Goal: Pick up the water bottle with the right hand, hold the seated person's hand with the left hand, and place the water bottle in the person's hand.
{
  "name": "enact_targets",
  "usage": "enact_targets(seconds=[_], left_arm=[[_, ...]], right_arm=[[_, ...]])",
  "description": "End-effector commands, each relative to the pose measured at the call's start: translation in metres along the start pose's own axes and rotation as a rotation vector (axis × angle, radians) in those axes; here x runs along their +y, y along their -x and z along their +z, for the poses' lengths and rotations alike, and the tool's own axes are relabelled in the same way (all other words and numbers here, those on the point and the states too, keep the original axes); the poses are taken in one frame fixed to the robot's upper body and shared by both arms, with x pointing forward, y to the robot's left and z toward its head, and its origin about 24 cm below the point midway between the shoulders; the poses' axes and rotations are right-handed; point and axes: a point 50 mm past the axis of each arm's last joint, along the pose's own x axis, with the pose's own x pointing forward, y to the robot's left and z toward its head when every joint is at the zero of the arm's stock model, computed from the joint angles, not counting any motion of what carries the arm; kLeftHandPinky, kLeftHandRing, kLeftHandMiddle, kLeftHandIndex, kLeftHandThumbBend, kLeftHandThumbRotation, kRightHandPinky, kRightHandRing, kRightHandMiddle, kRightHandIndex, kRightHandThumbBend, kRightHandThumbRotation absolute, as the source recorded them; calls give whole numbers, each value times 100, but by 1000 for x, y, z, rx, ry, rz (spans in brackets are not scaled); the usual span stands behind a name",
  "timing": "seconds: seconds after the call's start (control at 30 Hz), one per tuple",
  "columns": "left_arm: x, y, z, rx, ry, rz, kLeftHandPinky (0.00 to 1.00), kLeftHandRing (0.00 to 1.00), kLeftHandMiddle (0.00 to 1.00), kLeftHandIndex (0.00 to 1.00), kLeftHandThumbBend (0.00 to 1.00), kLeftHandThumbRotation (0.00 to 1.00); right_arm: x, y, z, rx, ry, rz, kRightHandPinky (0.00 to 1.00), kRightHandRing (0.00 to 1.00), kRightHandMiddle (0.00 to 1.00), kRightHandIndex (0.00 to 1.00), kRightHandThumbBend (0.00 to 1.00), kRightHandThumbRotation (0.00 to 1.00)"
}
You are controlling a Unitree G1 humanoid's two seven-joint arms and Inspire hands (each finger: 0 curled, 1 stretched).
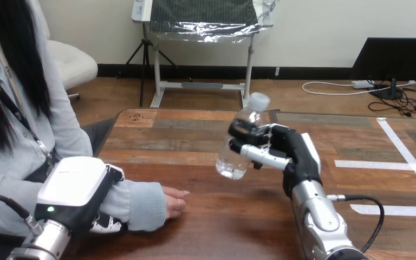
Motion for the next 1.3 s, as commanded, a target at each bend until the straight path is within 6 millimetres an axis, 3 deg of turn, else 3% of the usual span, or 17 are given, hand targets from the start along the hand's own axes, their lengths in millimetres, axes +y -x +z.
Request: enact_targets(seconds=[0.0,0.7,1.27], left_arm=[[40,-15,19,-111,12,159,26,31,37,43,81,0],[66,-20,35,-165,17,218,27,32,38,42,83,0],[77,-31,38,-192,1,258,28,33,38,43,84,0]], right_arm=[[6,-23,48,-146,63,19,25,29,39,42,74,0],[26,-26,47,-99,213,51,29,33,42,42,77,0],[40,-24,44,-97,289,100,31,35,43,42,78,0]])
